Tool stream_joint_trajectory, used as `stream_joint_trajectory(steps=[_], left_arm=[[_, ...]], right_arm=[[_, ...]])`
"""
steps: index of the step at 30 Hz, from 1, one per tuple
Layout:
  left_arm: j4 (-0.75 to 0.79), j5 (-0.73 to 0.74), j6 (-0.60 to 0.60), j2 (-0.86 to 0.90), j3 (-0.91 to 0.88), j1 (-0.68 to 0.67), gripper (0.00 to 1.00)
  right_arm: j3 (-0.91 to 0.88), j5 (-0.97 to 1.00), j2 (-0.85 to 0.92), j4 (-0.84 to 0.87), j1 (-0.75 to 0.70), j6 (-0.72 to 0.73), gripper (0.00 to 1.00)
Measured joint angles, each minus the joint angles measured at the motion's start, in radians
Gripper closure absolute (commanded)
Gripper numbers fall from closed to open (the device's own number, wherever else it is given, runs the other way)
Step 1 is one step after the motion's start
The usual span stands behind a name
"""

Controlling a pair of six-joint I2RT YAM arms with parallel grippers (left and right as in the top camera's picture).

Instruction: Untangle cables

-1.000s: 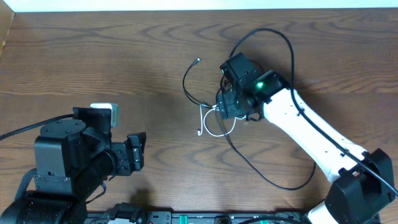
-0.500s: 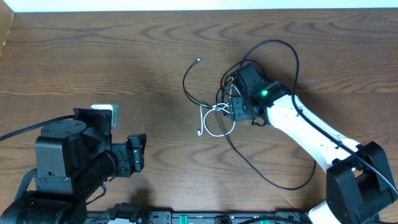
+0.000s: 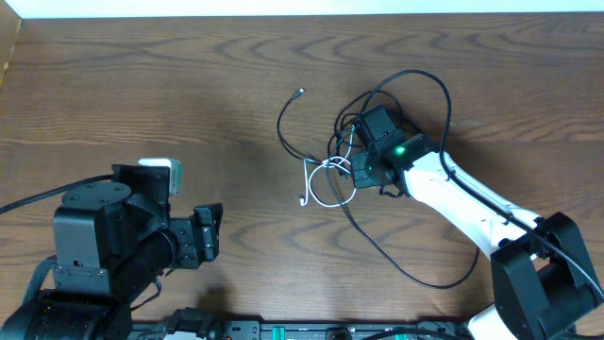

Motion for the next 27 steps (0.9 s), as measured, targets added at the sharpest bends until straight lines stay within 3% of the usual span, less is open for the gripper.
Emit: stream_joint_trajectory(steps=[4, 7, 13, 19, 23, 27], left_arm=[[-0.001, 0.0, 0.0, 0.0, 0.0, 0.0, 0.2], [-0.002, 0.0, 0.0, 0.0, 0.0, 0.0, 0.2], [-0.002, 0.0, 0.0, 0.0, 0.003, 0.0, 0.2], [-0.003, 0.0, 0.0, 0.0, 0.005, 0.0, 0.2], [-0.003, 0.0, 0.0, 0.0, 0.005, 0.0, 0.2], [-0.003, 0.014, 0.0, 0.0, 0.005, 0.0, 0.2]], right_arm=[[0.006, -0.014, 0.0, -0.071, 0.007, 0.0, 0.99], [0.07, -0.018, -0.003, -0.24, 0.012, -0.007, 0.99], [0.503, 0.02, -0.085, -0.513, 0.013, -0.071, 0.99], [0.929, 0.035, -0.195, -0.588, 0.013, -0.118, 0.99], [1.1, 0.004, -0.221, -0.614, 0.013, -0.155, 0.99], [1.149, -0.03, -0.221, -0.652, 0.013, -0.178, 0.99]])
